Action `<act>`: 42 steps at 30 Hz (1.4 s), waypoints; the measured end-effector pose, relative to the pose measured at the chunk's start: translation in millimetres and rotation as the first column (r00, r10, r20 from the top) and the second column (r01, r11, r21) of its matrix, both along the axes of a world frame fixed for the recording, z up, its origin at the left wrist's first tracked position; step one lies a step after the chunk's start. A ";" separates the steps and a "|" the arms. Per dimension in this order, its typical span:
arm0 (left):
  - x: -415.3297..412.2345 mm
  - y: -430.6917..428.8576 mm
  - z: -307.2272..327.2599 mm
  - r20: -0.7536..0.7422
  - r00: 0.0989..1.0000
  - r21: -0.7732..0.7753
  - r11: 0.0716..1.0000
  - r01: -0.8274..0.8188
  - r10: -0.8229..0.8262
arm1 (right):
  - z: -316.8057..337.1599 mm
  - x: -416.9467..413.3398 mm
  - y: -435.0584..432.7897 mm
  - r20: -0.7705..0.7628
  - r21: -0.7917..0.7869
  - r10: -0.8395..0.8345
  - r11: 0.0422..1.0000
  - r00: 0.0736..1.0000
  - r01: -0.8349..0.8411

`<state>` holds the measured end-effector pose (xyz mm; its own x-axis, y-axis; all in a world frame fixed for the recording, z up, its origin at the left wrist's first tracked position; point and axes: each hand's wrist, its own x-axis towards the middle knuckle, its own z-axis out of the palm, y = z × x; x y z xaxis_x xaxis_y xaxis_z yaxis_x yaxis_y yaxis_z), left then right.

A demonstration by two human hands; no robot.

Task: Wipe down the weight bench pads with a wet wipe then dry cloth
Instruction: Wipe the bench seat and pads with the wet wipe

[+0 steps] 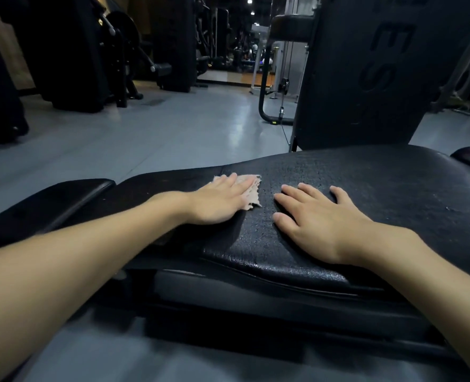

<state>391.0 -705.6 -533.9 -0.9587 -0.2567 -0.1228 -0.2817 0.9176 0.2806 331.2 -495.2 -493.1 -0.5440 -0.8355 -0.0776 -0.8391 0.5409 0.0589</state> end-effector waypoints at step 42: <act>-45.6 -52.4 -1.0 -0.013 0.979 -0.041 0.978 -0.205 0.205 | -7.4 18.9 -29.4 -0.010 0.055 0.053 0.997 0.999 -0.052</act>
<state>345.3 -758.0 -534.9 -0.8861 -0.4526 -0.1001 -0.4627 0.8515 0.2468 350.0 -524.6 -500.5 -0.5007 -0.8576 -0.1178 -0.8652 0.4918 0.0973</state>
